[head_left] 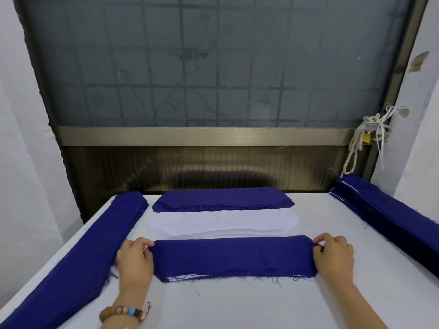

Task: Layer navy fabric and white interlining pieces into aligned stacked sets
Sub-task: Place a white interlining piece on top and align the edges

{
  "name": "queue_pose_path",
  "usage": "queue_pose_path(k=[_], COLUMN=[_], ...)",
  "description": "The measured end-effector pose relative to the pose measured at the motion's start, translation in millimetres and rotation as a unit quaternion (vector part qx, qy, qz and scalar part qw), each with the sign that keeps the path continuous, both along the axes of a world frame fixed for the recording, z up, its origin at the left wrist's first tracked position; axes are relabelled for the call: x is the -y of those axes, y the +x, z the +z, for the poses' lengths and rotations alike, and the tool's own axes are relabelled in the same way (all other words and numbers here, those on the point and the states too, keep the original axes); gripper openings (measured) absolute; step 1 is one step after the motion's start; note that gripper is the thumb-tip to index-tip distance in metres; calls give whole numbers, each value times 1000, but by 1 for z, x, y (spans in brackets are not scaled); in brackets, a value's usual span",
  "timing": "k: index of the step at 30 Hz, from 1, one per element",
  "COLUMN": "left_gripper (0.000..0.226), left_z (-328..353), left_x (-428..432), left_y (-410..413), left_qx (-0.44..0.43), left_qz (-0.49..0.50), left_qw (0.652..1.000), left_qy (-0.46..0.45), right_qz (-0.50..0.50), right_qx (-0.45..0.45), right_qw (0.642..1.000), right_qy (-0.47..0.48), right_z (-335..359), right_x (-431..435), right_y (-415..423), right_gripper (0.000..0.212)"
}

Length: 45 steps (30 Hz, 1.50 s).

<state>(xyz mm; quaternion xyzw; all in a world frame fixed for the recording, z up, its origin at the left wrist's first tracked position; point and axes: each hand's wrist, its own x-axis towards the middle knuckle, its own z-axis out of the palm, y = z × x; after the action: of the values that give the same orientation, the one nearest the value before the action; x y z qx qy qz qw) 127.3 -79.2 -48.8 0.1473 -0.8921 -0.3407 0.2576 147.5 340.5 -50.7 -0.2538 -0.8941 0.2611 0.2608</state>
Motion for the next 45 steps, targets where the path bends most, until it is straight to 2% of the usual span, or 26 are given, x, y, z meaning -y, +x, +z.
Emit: queue_pose_path(k=[2, 4, 7, 9, 11, 16, 24, 30, 34, 39, 40, 45], left_gripper=[21, 21, 24, 24, 23, 22, 18, 12, 21, 2, 5, 14], left_z=[3, 6, 6, 2, -1, 1, 6, 18, 36, 45, 46, 42], left_x=[-2, -5, -11, -12, -12, -9, -10, -14, -33, -90, -104, -149], left_y=[2, 4, 7, 9, 8, 4, 7, 3, -14, -37, -43, -76], left_qx=[-16, -60, -78, -48, -19, -3, 13, 47, 103, -8, -23, -5], left_qz=[-11, -77, -225, -288, -315, -322, -302, -283, -233, -235, -239, -245], left_qw=[999, 994, 970, 955, 947, 946, 952, 949, 949, 957, 956, 954], left_qy=[-38, -59, -40, -45, -56, -47, -54, -128, -184, -167, -170, -174], right_qz=[-16, -11, 105, 196, 233, 218, 194, 143, 135, 204, 221, 275], right_qx=[2, -30, -87, -76, -37, -18, 53, 75, 63, -13, -16, -13], right_qw=[999, 997, 982, 970, 965, 971, 968, 975, 981, 974, 972, 958], right_qy=[33, 74, 131, 125, 111, 97, 150, 154, 124, 94, 84, 77], right_z=[1, 4, 7, 6, 6, 10, 14, 22, 31, 34, 34, 34], right_x=[3, 7, 12, 13, 13, 15, 21, 27, 39, 78, 87, 127], right_y=[0, 2, 5, 6, 7, 11, 16, 5, -13, -50, -59, -99], right_gripper=[24, 26, 33, 37, 36, 38, 35, 28, 27, 18, 19, 24])
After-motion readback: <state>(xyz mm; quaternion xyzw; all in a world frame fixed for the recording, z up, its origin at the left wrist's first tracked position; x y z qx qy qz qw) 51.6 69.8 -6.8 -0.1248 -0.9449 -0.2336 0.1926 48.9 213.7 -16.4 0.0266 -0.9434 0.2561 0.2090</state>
